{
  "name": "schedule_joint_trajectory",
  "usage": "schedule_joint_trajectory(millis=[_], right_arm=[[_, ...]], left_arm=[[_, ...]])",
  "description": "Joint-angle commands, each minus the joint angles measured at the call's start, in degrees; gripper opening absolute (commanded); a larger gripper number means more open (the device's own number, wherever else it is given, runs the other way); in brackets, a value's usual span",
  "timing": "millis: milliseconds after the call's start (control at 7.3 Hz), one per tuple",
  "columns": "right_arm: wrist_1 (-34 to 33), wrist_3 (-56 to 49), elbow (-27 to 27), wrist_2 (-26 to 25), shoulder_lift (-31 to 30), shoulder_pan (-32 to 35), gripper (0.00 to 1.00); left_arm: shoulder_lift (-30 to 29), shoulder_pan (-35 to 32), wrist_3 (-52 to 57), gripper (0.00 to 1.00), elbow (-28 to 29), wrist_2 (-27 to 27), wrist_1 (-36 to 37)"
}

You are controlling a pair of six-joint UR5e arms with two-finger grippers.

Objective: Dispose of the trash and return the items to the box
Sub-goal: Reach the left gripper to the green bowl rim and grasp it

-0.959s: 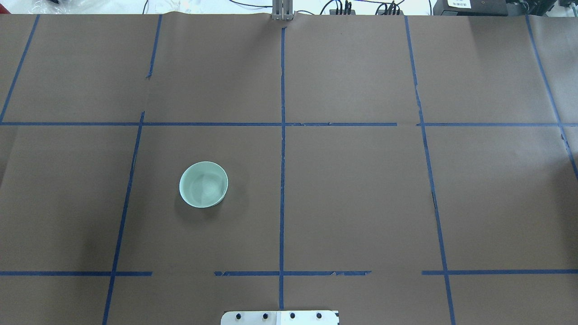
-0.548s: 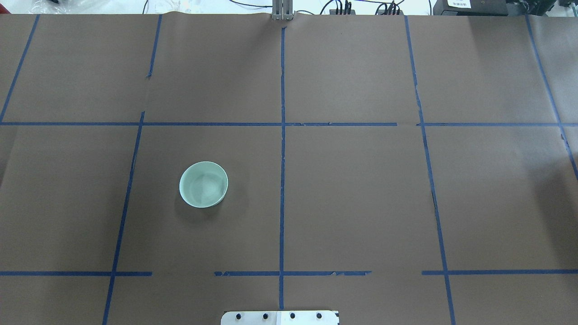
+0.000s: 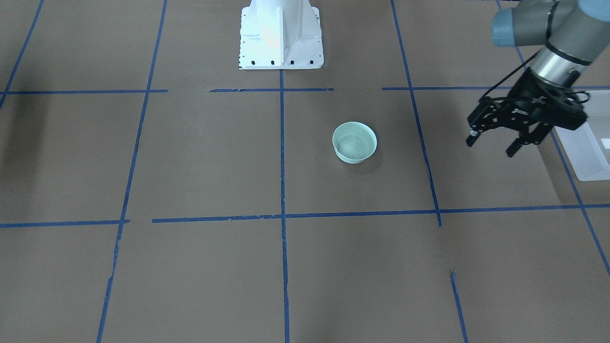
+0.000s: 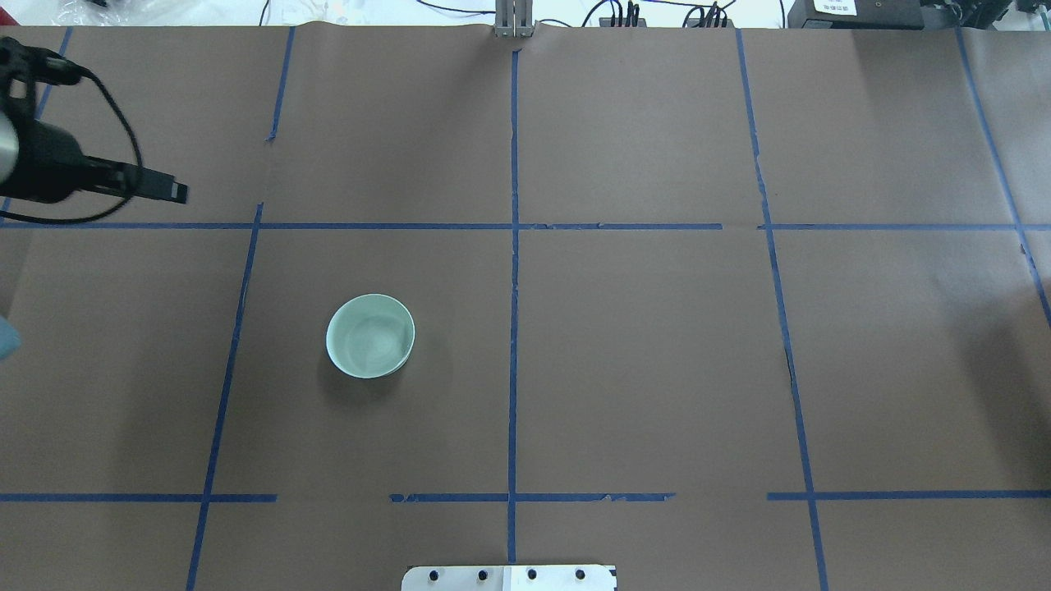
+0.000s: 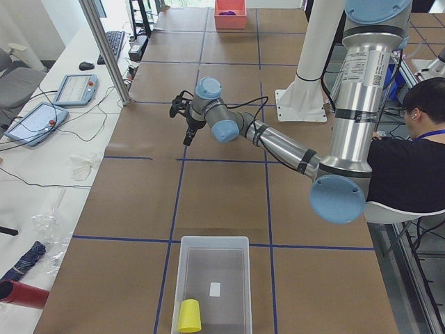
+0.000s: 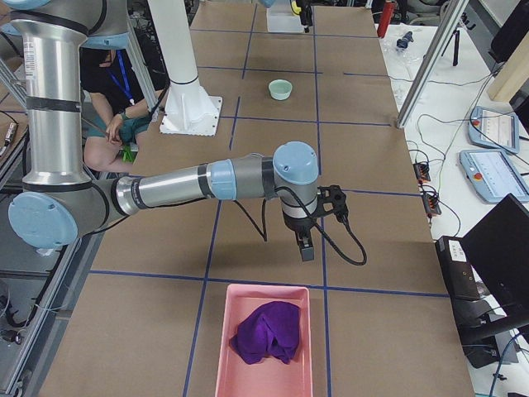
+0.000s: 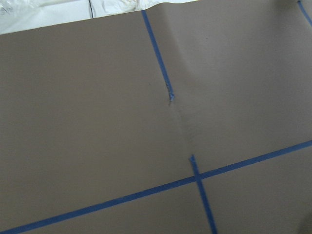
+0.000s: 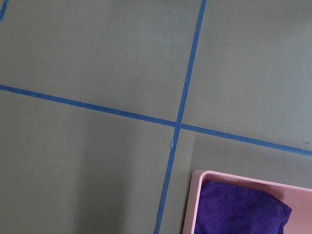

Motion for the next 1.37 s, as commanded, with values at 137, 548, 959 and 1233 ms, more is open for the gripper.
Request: schedule_joint_trajectory(millis=[137, 548, 959, 1233], right_arm=[[0.2, -0.5, 0.1, 0.0, -0.9, -0.2, 1.00], [4.1, 0.2, -0.2, -0.1, -2.5, -0.2, 1.00], [4.2, 0.1, -0.1, 0.0, -2.7, -0.2, 1.00], [4.2, -0.2, -0.1, -0.1, -2.9, -0.2, 1.00]], left_arm=[[-9.1, 18.6, -26.4, 0.74, 0.7, 16.2, 11.5], [-9.2, 23.1, -30.6, 0.73, 4.3, 17.7, 11.6], [-9.3, 25.6, -31.3, 0.19, 4.3, 18.3, 11.4], [-9.7, 25.5, -30.9, 0.00, 3.8, 18.3, 11.4]])
